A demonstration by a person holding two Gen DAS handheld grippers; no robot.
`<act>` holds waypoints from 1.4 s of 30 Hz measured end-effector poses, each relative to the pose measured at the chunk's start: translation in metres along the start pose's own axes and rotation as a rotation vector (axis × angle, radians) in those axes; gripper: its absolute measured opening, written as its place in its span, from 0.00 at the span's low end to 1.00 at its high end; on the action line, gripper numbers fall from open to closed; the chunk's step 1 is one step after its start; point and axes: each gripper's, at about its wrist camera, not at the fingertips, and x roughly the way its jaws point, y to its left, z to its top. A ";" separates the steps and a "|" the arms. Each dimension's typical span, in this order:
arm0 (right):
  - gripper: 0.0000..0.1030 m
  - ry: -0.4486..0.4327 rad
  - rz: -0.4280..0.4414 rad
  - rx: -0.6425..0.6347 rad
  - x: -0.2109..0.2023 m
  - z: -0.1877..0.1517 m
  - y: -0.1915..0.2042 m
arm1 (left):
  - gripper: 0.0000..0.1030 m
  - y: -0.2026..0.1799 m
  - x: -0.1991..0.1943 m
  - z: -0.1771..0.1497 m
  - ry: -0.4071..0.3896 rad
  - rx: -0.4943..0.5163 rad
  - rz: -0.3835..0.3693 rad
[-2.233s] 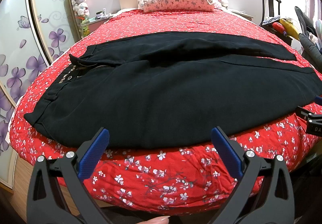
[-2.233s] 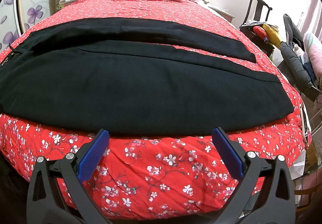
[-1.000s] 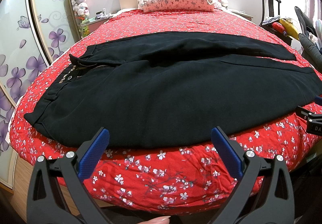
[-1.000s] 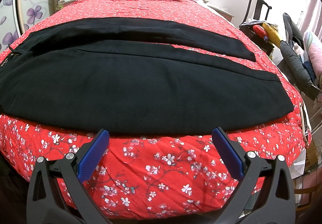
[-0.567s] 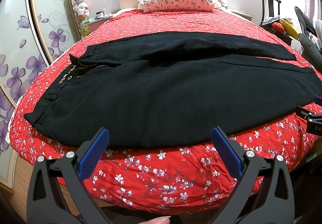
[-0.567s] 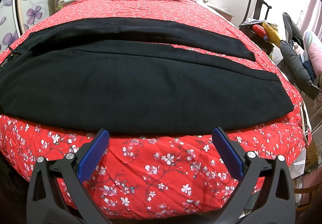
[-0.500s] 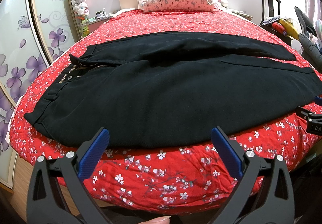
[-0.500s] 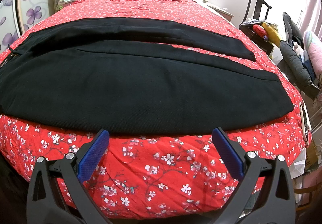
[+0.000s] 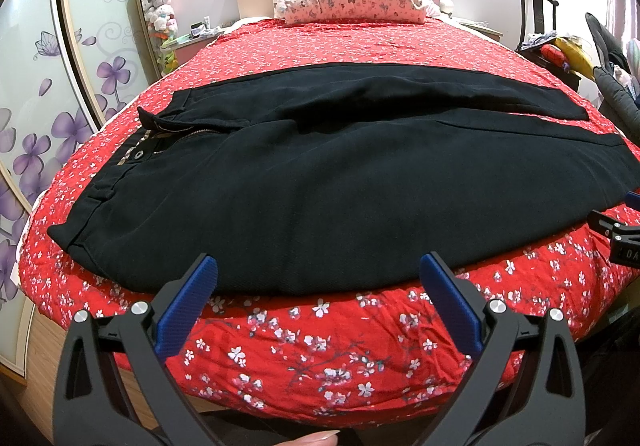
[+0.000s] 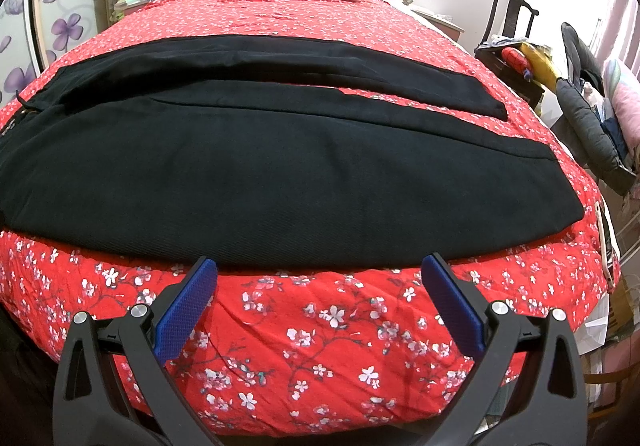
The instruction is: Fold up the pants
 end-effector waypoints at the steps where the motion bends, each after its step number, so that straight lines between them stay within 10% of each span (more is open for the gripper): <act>1: 0.99 0.000 0.001 0.002 0.000 0.000 0.000 | 0.98 0.000 0.000 0.000 0.000 0.000 0.000; 14: 0.99 -0.010 0.154 0.219 -0.003 0.008 -0.048 | 0.98 0.018 -0.001 0.003 -0.003 -0.091 -0.028; 23: 0.99 -0.037 0.258 0.531 0.016 0.023 -0.161 | 0.98 0.116 -0.003 0.028 -0.006 -0.312 0.072; 29: 0.99 -0.096 0.018 0.491 0.029 0.056 -0.253 | 0.98 0.226 0.008 0.045 -0.076 -0.529 0.173; 36: 0.99 0.040 -0.233 0.485 0.093 0.081 -0.347 | 0.98 0.315 0.058 0.067 0.011 -0.469 0.465; 42: 0.99 0.014 -0.367 0.556 0.120 0.081 -0.401 | 0.98 0.350 0.086 0.072 0.047 -0.445 0.561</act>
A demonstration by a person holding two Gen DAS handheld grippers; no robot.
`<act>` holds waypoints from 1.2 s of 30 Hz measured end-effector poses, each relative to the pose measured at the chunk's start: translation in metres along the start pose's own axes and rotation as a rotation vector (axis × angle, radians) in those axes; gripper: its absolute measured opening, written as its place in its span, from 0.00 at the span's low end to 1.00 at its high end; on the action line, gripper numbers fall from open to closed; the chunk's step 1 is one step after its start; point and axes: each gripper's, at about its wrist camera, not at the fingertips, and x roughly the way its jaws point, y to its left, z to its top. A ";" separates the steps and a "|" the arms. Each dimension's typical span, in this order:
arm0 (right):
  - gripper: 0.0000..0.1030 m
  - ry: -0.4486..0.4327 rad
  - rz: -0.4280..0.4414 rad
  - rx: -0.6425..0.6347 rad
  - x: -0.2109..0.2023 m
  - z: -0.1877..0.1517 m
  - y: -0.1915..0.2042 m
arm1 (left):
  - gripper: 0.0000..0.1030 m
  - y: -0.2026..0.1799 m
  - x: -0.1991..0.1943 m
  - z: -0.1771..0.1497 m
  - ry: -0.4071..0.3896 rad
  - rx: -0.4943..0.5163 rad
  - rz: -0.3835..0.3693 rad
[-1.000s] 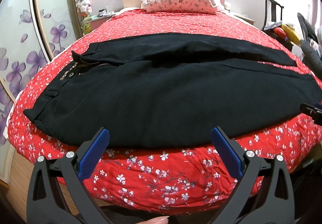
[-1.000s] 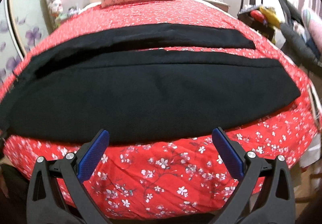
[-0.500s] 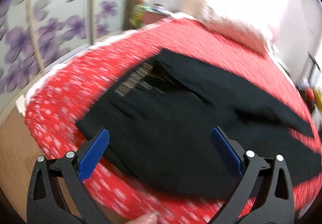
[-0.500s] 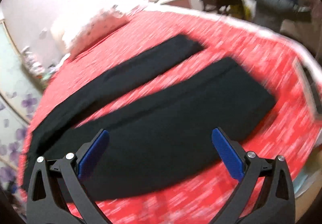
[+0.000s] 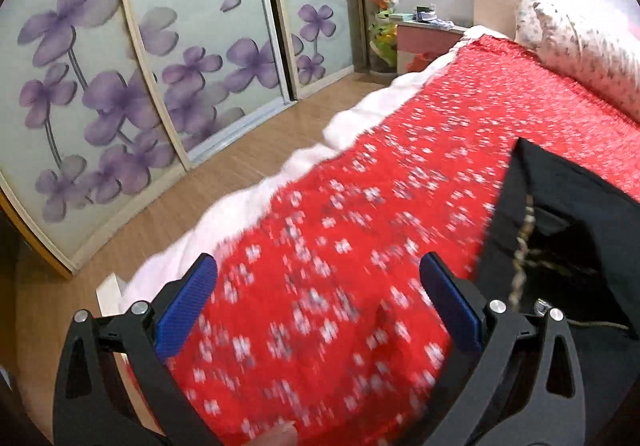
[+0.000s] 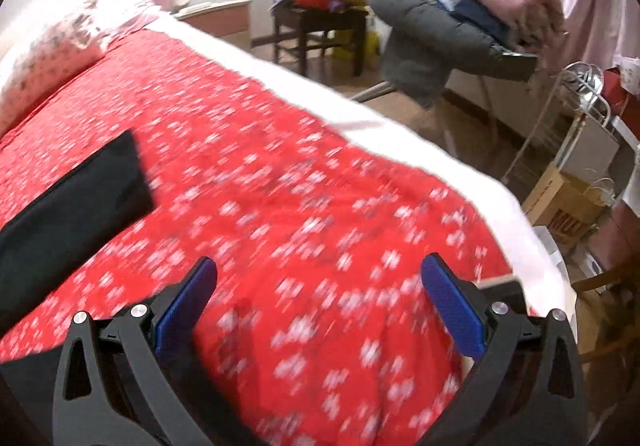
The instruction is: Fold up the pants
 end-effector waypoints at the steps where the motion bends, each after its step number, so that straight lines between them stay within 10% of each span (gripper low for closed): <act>1: 0.99 -0.003 -0.015 -0.010 0.004 0.003 -0.001 | 0.98 -0.001 0.006 0.002 0.002 0.023 0.018; 19: 0.99 0.020 -0.130 -0.104 0.048 0.006 0.004 | 0.98 0.007 0.065 0.006 0.069 0.038 0.000; 25: 0.99 -0.125 -0.130 -0.085 0.004 0.017 0.007 | 0.98 0.019 0.026 0.015 -0.065 -0.068 -0.037; 29: 0.99 -0.213 -0.078 -0.177 -0.035 0.030 0.046 | 0.98 -0.004 -0.010 0.030 -0.143 -0.039 -0.132; 36: 0.99 -0.055 0.184 -0.218 -0.019 0.042 0.139 | 0.98 -0.064 -0.022 0.039 -0.129 0.154 -0.090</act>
